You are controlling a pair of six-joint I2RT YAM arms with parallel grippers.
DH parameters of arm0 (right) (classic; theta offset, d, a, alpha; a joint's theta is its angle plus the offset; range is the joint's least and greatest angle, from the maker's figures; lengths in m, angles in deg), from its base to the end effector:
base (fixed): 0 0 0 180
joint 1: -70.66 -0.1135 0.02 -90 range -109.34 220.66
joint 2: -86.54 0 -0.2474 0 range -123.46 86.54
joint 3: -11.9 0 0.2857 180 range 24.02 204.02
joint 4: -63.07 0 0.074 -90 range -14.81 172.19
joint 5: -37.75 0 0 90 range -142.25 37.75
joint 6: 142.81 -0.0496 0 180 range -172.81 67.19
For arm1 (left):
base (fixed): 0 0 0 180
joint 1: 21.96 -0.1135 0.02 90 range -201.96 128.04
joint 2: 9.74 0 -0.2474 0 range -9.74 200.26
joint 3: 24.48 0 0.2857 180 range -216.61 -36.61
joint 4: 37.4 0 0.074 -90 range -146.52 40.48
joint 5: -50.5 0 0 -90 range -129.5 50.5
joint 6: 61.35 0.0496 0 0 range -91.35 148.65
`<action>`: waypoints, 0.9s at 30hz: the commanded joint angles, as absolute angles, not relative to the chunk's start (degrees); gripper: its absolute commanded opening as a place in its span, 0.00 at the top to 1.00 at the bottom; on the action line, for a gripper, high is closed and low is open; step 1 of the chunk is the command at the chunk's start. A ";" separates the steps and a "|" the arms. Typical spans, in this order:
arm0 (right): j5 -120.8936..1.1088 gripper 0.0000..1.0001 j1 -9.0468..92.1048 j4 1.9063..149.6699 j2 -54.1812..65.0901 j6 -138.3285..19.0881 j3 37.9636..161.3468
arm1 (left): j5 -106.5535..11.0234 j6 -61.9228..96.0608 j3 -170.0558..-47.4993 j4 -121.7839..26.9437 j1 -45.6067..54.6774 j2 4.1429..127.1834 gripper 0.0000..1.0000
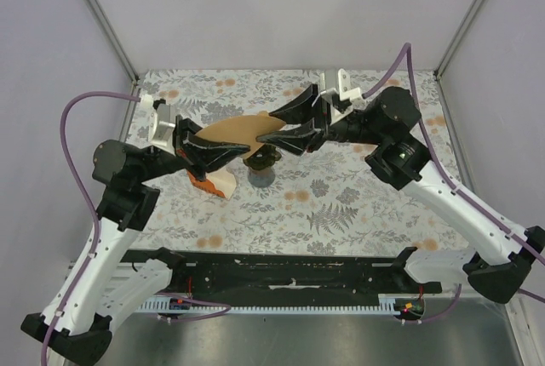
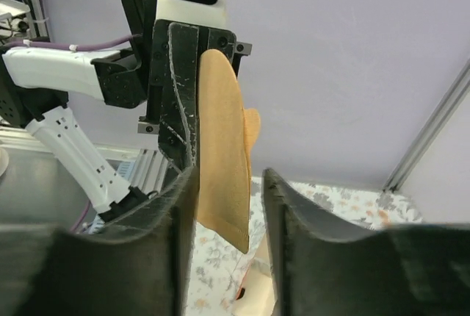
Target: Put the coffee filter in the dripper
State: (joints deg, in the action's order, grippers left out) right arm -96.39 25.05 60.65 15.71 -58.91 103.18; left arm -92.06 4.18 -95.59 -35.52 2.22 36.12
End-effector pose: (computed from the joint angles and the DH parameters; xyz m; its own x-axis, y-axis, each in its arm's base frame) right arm 0.1904 0.2439 0.4896 0.1681 0.2808 -0.9449 -0.9851 0.0137 -0.1712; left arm 0.1652 -0.1174 0.4604 0.0085 -0.2798 -0.9600 0.9857 0.1640 -0.0391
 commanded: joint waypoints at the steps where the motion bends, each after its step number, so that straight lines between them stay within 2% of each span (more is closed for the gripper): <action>1: -94.19 0.41 24.86 78.86 19.46 -43.17 105.94 | -89.87 12.63 -92.43 -40.89 2.03 31.84 0.98; 3: -91.03 0.36 24.69 81.86 22.27 -38.24 104.53 | -88.46 17.38 -90.06 -43.27 2.03 30.34 0.98; 5: -89.17 0.35 23.73 85.02 24.04 -33.40 104.44 | -88.02 21.25 -87.95 -43.72 2.12 28.94 0.98; 8: -85.75 0.40 20.22 92.22 24.40 -26.20 106.63 | -87.49 26.43 -85.83 -44.33 2.12 27.18 0.98; 10: -83.99 0.48 17.93 94.52 23.52 -24.60 107.78 | -87.32 28.55 -85.21 -45.39 2.03 26.65 0.98; 12: -83.45 0.53 16.61 94.35 23.26 -24.24 107.78 | -86.70 31.81 -84.86 -46.01 2.12 26.38 0.98; 18: -80.29 0.54 15.46 89.79 23.34 -23.80 106.29 | -87.32 34.10 -83.98 -46.10 2.03 25.94 0.98; 27: -82.83 0.54 15.46 88.90 22.90 -23.63 106.20 | -87.93 34.54 -84.24 -46.36 2.03 26.12 0.98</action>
